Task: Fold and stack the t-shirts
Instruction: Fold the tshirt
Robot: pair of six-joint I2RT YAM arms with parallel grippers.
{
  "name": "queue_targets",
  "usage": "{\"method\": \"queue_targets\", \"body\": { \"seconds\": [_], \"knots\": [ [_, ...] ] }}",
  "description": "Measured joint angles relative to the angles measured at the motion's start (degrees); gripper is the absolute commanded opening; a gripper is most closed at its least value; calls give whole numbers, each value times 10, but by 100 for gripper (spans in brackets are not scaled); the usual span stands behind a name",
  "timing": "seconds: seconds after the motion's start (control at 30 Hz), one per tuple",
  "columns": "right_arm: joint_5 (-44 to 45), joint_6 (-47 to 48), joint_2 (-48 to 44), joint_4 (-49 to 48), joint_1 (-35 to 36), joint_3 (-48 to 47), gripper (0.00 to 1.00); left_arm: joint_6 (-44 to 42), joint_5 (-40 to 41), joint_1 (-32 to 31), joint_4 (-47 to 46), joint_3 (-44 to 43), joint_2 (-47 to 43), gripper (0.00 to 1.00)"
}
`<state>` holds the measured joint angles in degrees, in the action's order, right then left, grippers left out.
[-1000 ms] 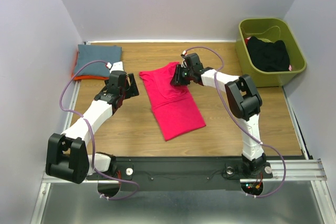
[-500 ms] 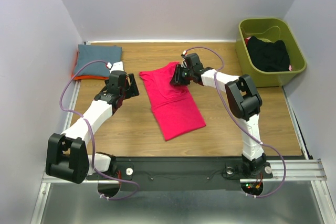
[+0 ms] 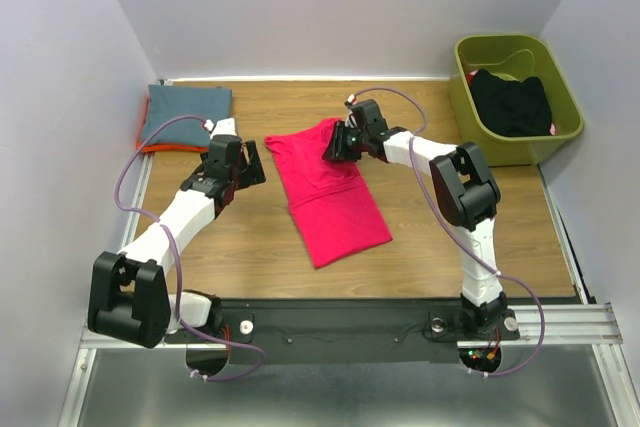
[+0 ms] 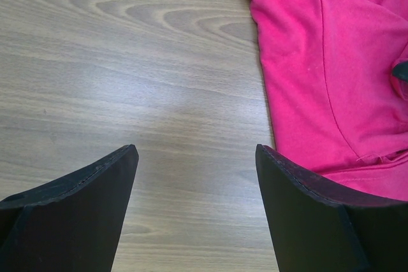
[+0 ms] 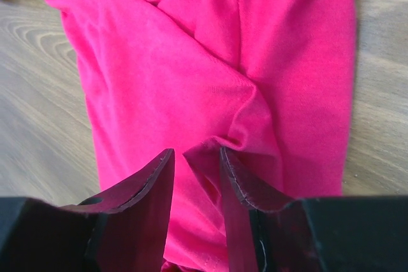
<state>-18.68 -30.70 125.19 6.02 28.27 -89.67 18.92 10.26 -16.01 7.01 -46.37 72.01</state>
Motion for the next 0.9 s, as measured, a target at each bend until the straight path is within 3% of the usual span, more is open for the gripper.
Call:
{"method": "queue_targets", "body": {
  "seconds": [0.9],
  "knots": [
    [-35, -10, 5, 0, 3, -14, 36, 0, -9, 0, 0, 0, 6, 86]
  ]
}}
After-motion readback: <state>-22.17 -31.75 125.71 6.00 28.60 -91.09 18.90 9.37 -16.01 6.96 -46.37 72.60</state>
